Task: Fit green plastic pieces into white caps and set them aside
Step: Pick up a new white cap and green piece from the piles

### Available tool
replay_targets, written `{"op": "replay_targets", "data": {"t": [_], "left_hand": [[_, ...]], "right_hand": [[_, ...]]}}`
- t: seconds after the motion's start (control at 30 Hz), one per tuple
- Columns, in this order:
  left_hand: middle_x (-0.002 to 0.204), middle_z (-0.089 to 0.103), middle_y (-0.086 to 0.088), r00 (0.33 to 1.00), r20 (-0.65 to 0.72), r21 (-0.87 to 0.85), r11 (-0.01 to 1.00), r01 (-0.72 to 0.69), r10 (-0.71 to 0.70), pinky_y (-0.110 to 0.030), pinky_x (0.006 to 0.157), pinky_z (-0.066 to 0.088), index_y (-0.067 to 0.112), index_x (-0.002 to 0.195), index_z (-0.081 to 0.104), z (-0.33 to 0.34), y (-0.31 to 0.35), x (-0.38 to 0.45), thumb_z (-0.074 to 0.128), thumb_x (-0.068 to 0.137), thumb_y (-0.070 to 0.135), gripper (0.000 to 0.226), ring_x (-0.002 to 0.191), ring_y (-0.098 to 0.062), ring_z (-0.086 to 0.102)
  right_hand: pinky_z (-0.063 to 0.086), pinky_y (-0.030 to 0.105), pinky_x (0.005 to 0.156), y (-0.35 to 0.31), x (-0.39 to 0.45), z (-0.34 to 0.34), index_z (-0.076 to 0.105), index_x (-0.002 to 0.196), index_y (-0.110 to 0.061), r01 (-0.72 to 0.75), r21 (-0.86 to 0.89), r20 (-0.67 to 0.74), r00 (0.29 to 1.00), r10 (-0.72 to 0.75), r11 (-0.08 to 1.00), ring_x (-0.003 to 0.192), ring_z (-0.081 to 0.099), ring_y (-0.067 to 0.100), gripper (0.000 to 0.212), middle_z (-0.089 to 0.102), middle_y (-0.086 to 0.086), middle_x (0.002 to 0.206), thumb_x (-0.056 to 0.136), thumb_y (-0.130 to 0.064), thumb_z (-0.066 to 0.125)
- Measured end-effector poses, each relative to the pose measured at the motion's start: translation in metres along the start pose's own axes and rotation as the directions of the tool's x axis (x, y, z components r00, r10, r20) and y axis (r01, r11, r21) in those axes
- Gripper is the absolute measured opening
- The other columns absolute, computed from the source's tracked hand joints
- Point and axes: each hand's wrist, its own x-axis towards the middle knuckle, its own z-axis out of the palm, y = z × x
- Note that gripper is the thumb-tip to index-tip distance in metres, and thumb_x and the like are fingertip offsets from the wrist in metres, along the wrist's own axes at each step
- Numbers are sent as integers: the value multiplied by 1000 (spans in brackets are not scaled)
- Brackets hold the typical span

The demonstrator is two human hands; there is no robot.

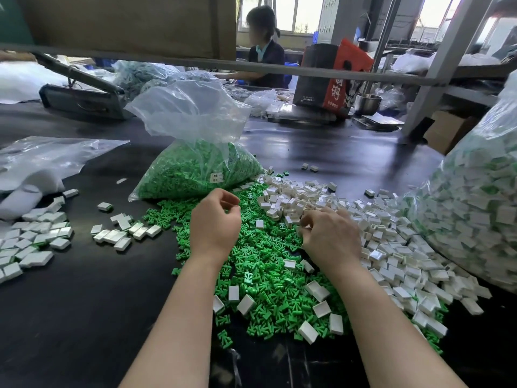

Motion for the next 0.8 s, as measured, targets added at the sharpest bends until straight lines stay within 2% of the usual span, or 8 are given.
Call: {"op": "replay_targets", "data": {"t": [0.1,0.2,0.27,0.37,0.43,0.5,0.7,0.8], "left_hand": [[77,64,7,992,123,-99,995,21,-9,-11,49,44,21,87,65,10,9,-6,63,92,13,9,68,-4,59],[82,70,-1,963,267,-239,964,113,-47,-14,50,46,18,91,69,16,18,-11,62,93,13,9,67,-10,63],[88,73,-5,927,366,-339,916,214,-82,-17,51,48,15,94,70,17,21,-13,61,95,15,9,66,-8,65],[87,76,-7,866,485,-482,789,382,-123,-20,53,51,9,95,70,17,24,-15,61,95,24,18,65,-8,65],[83,76,-6,858,493,-517,744,423,-145,-19,54,51,8,94,71,16,23,-13,65,91,25,18,64,-8,63],[81,74,-5,859,486,-524,733,434,-161,-18,54,50,7,96,70,15,21,-12,70,87,20,16,64,-10,63],[78,74,-6,852,498,-548,704,453,-161,-19,53,51,8,90,67,8,15,-10,77,78,6,15,67,-14,68],[78,74,-4,887,444,-582,711,395,-129,-19,55,52,8,93,67,7,15,-8,78,76,3,21,67,-13,69]], "right_hand": [[45,35,90,2,-1,2,64,104,-21,0,57,10,1000,0,998,99,54,20,22,69,-3,103,93,-40,62],[43,32,87,-1,-2,3,63,99,-20,8,249,13,1000,-11,969,95,58,18,17,68,-3,95,91,-35,66],[42,30,85,-6,-2,-2,62,90,-27,37,464,-11,999,-36,885,91,61,14,12,67,-11,87,87,-31,73],[51,42,86,-12,-3,-10,64,84,-30,136,631,-103,990,-92,763,83,64,10,14,67,-18,83,83,-26,78],[52,46,83,-14,-4,-11,67,83,-27,192,663,-139,981,-133,724,84,65,12,14,69,-16,83,80,-25,80],[52,43,82,-13,-5,-10,69,83,-26,235,664,-156,972,-175,710,85,65,11,13,71,-16,83,78,-27,81],[47,16,76,-13,-4,-4,67,91,-29,280,632,-173,960,-220,723,81,64,-3,20,69,-22,83,78,-26,82],[53,30,83,-11,-2,-2,66,99,-27,199,520,-42,977,-208,830,83,65,5,23,69,-16,86,80,-31,79]]}}
